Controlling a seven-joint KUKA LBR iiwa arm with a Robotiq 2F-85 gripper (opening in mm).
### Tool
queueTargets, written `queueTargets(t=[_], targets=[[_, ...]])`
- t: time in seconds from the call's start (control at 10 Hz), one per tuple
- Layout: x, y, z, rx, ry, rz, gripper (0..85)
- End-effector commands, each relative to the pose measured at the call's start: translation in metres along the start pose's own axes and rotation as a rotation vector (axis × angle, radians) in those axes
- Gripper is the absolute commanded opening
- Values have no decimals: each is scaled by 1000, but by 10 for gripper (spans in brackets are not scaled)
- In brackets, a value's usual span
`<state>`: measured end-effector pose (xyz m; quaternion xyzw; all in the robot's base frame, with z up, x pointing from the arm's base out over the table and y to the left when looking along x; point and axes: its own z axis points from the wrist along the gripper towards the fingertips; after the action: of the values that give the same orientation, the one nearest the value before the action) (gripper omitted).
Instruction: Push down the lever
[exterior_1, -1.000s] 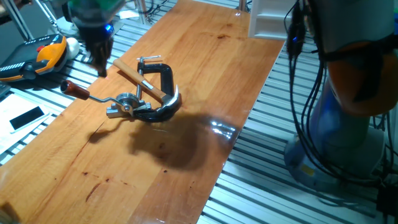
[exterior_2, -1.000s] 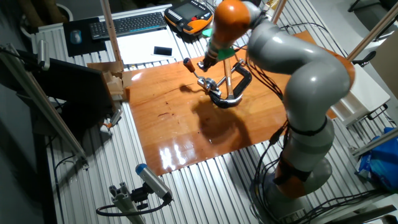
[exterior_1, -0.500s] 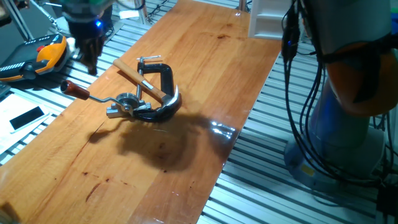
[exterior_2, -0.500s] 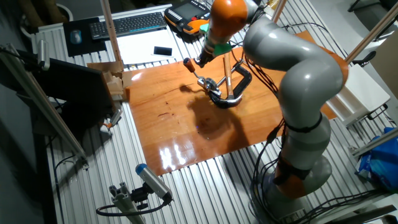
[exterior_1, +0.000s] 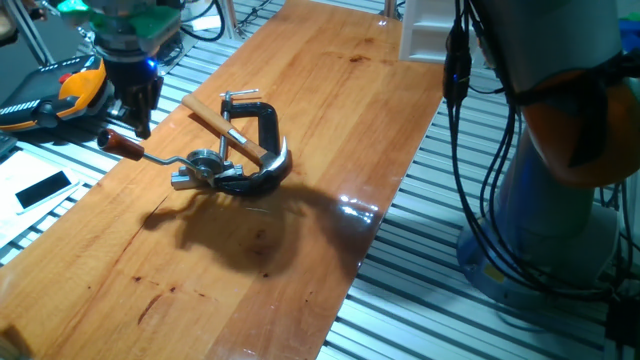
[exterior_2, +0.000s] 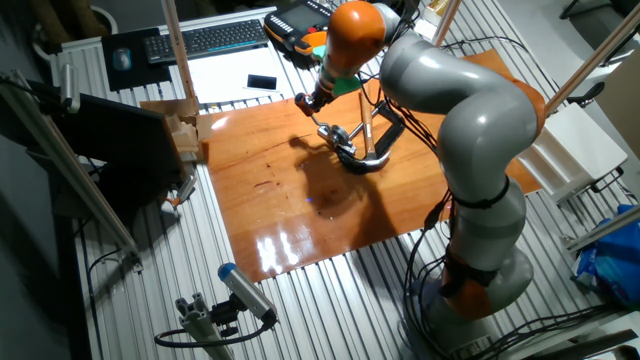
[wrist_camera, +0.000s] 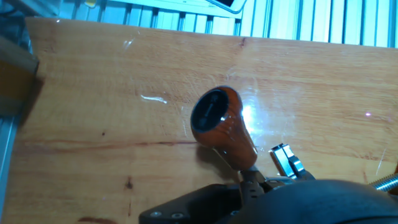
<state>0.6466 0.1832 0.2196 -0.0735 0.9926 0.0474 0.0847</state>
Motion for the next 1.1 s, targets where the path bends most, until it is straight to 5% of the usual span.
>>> queueTargets(t=[0.0,0.5,1.0], targets=[[0,1,1,-1,-3,1,0],[-1,1,2,14,8,-41,0],[-1,1,2,-29,32,-128,0]])
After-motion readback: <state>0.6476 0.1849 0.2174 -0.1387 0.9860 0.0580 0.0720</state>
